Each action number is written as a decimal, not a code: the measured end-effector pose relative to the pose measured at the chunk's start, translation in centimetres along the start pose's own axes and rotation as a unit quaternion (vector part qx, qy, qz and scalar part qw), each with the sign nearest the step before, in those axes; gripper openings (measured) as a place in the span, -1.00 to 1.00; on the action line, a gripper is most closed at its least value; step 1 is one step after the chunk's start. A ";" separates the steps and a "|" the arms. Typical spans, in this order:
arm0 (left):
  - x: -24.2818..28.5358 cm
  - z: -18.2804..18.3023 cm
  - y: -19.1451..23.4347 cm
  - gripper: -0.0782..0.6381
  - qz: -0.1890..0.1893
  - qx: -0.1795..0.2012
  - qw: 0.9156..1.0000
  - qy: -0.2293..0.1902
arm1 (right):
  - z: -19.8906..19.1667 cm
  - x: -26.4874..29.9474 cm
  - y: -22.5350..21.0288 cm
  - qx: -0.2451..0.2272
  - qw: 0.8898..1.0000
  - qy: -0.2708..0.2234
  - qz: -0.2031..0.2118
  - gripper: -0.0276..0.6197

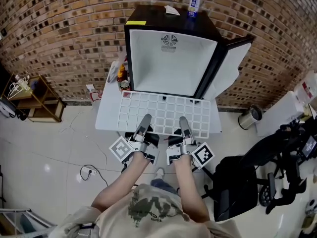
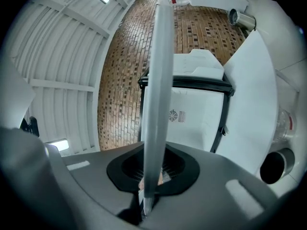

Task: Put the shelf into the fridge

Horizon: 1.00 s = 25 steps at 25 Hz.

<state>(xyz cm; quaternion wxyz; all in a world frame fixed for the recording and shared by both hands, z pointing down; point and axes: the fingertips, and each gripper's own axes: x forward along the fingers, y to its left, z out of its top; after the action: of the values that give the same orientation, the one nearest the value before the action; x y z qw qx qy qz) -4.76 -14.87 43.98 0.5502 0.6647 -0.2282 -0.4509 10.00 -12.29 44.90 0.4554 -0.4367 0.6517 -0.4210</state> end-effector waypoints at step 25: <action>10.7 1.6 4.1 -0.76 0.018 0.032 0.998 -0.054 | 6.4 10.5 -4.3 0.031 0.998 0.056 0.005 -0.82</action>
<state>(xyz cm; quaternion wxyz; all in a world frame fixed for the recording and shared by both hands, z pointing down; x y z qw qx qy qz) -0.07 -25.44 44.07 0.5234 0.6528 -0.2835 -0.4686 14.82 -24.35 45.11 0.4334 -0.3952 0.6648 -0.4626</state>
